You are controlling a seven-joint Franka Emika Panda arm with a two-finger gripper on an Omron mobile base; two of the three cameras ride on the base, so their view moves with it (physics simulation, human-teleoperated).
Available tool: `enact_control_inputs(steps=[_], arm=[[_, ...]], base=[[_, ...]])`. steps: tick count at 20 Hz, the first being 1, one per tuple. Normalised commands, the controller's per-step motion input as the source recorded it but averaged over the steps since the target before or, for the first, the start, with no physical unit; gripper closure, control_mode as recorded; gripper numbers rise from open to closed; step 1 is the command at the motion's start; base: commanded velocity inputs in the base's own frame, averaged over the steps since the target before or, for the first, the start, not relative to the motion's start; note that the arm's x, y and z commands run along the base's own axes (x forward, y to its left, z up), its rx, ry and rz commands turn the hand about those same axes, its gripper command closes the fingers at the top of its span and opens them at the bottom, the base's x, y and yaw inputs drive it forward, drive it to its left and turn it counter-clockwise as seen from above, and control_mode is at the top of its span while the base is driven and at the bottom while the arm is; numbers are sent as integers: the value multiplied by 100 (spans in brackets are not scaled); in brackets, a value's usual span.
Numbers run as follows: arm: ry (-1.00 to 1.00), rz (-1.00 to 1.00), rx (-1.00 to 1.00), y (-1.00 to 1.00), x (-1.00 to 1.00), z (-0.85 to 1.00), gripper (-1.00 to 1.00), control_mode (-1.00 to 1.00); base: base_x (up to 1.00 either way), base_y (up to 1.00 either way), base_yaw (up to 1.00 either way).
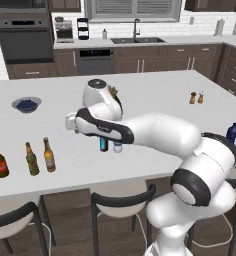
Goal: Move the plastic bottles in the middle to the plastics group, and the glass bottles in the middle to the glass group.
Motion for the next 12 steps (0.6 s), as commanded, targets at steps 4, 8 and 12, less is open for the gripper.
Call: enact_control_inputs(steps=[4, 8, 12], arm=[[-11, 2, -4, -80, -6, 10, -100, -100], [-8, 0, -2, -74, 16, 11, -100, -100], [-2, 0, 0, -62, 30, 7, -100, -100]], base=[[0, 0, 0], [0, 0, 0], [0, 0, 0]])
